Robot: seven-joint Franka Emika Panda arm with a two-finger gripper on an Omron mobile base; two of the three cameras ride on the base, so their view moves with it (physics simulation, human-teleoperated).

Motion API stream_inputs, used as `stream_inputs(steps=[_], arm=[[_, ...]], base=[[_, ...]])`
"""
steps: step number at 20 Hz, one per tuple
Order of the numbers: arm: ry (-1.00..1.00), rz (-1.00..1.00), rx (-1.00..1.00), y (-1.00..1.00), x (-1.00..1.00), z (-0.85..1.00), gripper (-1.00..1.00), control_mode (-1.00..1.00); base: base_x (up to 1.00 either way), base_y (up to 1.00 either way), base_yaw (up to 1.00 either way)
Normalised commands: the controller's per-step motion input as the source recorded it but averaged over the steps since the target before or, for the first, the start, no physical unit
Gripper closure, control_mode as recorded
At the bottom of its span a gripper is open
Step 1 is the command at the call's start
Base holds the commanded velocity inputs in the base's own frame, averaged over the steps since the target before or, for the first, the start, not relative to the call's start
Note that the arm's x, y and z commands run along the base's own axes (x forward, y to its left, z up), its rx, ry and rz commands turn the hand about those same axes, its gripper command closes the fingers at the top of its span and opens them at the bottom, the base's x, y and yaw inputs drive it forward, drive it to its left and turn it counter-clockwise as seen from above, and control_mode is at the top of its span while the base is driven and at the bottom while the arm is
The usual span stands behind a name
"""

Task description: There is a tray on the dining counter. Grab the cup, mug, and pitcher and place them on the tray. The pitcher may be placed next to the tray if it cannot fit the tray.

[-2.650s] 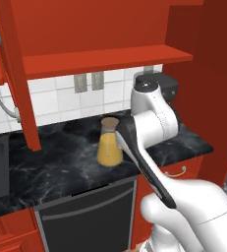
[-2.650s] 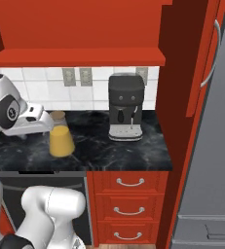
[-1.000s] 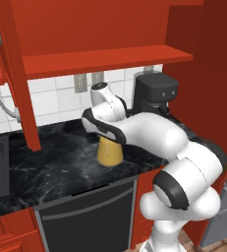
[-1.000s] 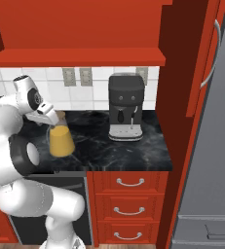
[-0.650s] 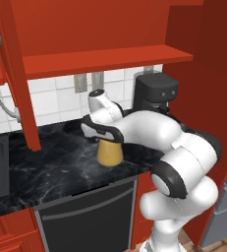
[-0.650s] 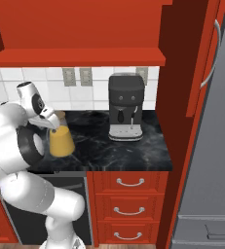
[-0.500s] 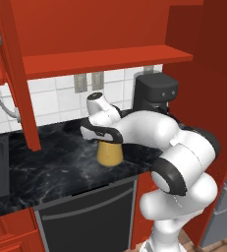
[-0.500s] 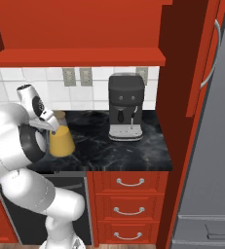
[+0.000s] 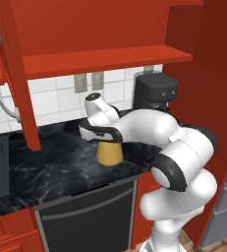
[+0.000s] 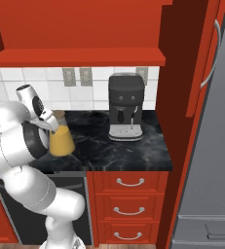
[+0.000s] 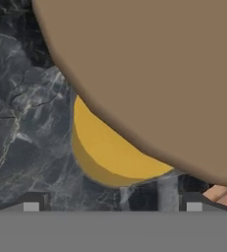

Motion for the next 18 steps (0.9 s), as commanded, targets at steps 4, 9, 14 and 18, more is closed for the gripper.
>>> stream_inputs(steps=[4, 9, 14, 18], arm=[[0.00, 0.00, 0.00, -0.09, 0.00, -0.27, -1.00, -1.00], [-0.02, -0.01, 0.00, -0.30, -0.03, -0.49, -1.00, -1.00], [0.00, -0.05, 0.00, -0.50, -0.03, -0.63, -1.00, -1.00], [0.00, -0.01, 0.00, -0.23, 0.00, -0.70, 1.00, -1.00]], base=[[0.00, 0.00, 0.00], [0.00, 0.00, 0.00], [0.00, 0.00, 0.00], [0.00, 0.00, 0.00]])
